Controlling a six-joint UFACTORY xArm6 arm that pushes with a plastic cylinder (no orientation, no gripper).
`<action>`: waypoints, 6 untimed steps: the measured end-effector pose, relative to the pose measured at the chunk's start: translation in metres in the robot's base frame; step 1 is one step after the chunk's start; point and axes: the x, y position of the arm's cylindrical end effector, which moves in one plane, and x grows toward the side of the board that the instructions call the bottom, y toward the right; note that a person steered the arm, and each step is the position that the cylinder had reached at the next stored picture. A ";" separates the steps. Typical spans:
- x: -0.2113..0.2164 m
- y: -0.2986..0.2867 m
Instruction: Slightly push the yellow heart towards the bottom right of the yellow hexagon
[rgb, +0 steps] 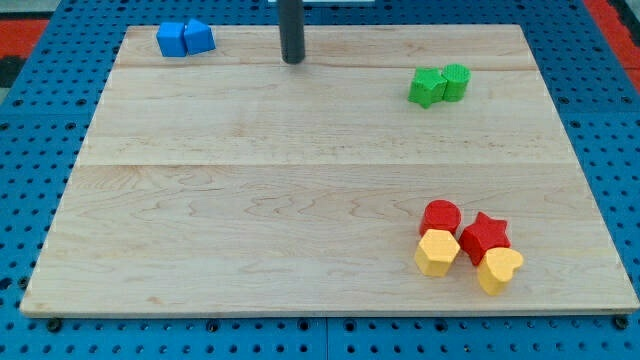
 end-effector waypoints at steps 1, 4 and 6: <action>0.097 0.035; 0.211 0.323; 0.317 0.308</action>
